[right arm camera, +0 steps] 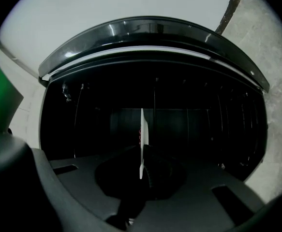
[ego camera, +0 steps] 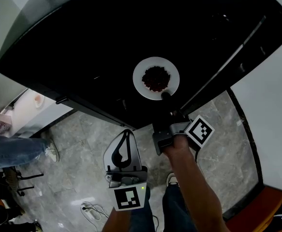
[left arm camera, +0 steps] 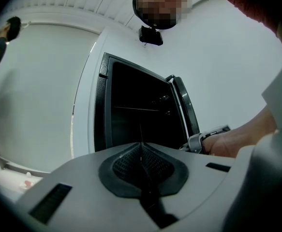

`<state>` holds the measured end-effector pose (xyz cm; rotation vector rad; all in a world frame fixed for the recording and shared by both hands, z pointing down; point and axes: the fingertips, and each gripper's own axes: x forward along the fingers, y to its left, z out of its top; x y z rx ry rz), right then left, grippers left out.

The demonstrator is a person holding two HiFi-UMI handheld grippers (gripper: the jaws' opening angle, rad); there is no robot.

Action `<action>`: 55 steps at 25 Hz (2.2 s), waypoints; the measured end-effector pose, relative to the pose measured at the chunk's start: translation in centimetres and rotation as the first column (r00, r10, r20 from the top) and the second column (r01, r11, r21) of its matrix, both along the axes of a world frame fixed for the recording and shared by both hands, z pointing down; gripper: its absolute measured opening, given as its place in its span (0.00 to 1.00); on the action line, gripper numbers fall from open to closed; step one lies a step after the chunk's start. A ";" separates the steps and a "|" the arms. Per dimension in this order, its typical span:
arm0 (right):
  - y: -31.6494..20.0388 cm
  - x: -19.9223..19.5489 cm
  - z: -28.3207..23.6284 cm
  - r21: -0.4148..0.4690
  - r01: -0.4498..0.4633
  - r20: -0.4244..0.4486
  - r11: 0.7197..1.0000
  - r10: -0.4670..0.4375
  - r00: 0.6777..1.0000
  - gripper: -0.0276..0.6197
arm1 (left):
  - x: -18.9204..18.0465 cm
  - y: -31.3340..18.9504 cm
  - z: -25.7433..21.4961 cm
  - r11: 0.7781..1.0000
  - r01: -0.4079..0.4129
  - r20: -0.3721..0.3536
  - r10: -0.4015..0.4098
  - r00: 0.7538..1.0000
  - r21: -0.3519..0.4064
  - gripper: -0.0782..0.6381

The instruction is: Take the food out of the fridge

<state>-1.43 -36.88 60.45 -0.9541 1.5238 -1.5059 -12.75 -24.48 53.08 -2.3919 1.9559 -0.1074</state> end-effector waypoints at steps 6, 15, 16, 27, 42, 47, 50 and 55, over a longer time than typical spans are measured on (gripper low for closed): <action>2.4 1.0 -0.3 -0.009 -0.009 0.005 1.000 0.009 1.000 0.09 | 0.3 0.1 -0.1 1.000 -0.003 -0.001 0.003 1.000 0.000 0.13; 6.5 2.8 -0.2 -0.042 -0.024 0.009 0.999 0.024 1.000 0.09 | 0.5 0.0 0.0 1.000 0.002 0.003 -0.002 1.000 0.001 0.13; 7.1 3.0 -0.1 -0.048 -0.025 0.007 0.999 0.026 1.000 0.09 | 0.6 0.0 0.1 1.000 0.004 0.003 -0.004 1.000 0.000 0.13; 12.9 5.6 0.7 -0.124 -0.036 -0.026 0.992 0.033 0.999 0.09 | 0.8 0.1 1.3 1.000 0.016 0.001 -0.016 1.000 -0.027 0.13; 14.5 6.2 -2.7 -0.134 -0.026 -0.016 0.991 0.024 1.000 0.09 | 1.5 0.5 -0.8 0.999 0.028 -0.012 -0.029 1.000 -0.020 0.13; 15.2 6.5 -6.0 -0.132 -0.021 -0.017 0.991 0.019 1.000 0.09 | 1.5 1.7 -3.5 0.999 0.038 -0.026 -0.039 0.999 -0.032 0.13; 15.5 6.4 -8.6 -0.124 -0.014 -0.011 0.992 0.013 1.000 0.09 | 1.0 2.5 -5.3 0.998 0.049 -0.032 -0.050 0.998 -0.041 0.13; 16.5 6.1 -13.0 -0.102 0.010 -0.001 0.995 -0.010 1.000 0.09 | 0.8 4.4 -8.7 0.997 0.067 -0.058 -0.070 0.996 -0.042 0.13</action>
